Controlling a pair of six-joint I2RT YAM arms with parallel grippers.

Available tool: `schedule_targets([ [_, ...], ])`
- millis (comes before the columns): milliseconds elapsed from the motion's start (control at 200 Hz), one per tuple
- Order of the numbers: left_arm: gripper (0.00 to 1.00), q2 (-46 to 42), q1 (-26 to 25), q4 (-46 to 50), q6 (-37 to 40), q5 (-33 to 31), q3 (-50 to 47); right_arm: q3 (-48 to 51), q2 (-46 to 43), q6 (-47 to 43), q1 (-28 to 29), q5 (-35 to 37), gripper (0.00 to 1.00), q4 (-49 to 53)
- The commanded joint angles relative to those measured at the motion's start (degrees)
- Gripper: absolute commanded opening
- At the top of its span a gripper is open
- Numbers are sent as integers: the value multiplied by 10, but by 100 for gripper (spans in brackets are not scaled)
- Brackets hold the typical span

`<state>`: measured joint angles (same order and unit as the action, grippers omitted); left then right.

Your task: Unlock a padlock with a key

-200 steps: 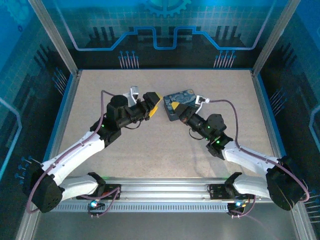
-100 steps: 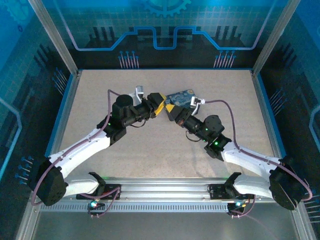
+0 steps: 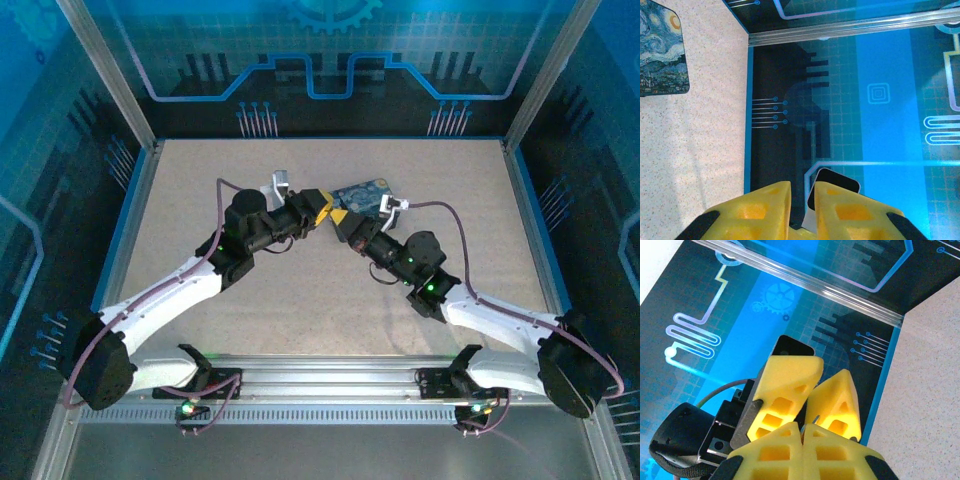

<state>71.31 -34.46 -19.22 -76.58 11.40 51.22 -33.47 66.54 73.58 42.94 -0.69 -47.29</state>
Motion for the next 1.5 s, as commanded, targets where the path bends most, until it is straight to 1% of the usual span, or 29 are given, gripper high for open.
schedule_targets([
  [0,21,1,-5,-16,2,6,-3,-9,6,9,9,22,0,-18],
  [150,26,1,-6,-15,1,6,-5,-14,13,10,11,27,0,-25],
  [255,26,1,-7,-15,1,7,-6,-17,18,13,13,29,0,-28],
  [375,22,0,-8,-15,1,8,-7,-18,26,15,16,33,0,-29],
  [475,17,0,-8,-15,4,6,-7,-18,33,19,21,36,0,-34],
  [600,1,-2,-9,-9,10,4,-6,-16,36,24,23,37,0,-31],
  [615,0,-3,-8,-8,11,3,-6,-16,35,24,23,37,0,-29],
  [650,0,-5,-7,-1,15,1,-5,-14,32,23,22,39,6,-21],
  [830,0,-19,-6,44,57,-14,0,-2,-10,-8,15,40,24,52],
  [955,0,-24,-2,80,109,-15,9,19,-61,-47,-12,22,37,117],
  [1065,0,-23,1,117,184,-4,31,40,-102,-99,-54,-31,48,157],
  [1100,0,-21,1,136,213,2,43,44,-113,-129,-71,-64,53,170],
  [1181,0,-19,0,166,290,21,69,49,-130,-189,-107,-140,59,190],
  [1276,0,-16,-1,211,373,38,100,46,-135,-237,-150,-230,62,200],
  [1301,0,-15,1,222,394,43,109,48,-133,-241,-162,-258,63,193],
  [1356,0,-13,0,237,434,57,123,49,-125,-224,-187,-294,64,174],
  [1396,0,-13,0,241,456,68,131,52,-113,-196,-202,-323,66,130],
  [1496,0,-11,1,236,490,91,146,43,-80,-152,-207,-375,68,43],
])
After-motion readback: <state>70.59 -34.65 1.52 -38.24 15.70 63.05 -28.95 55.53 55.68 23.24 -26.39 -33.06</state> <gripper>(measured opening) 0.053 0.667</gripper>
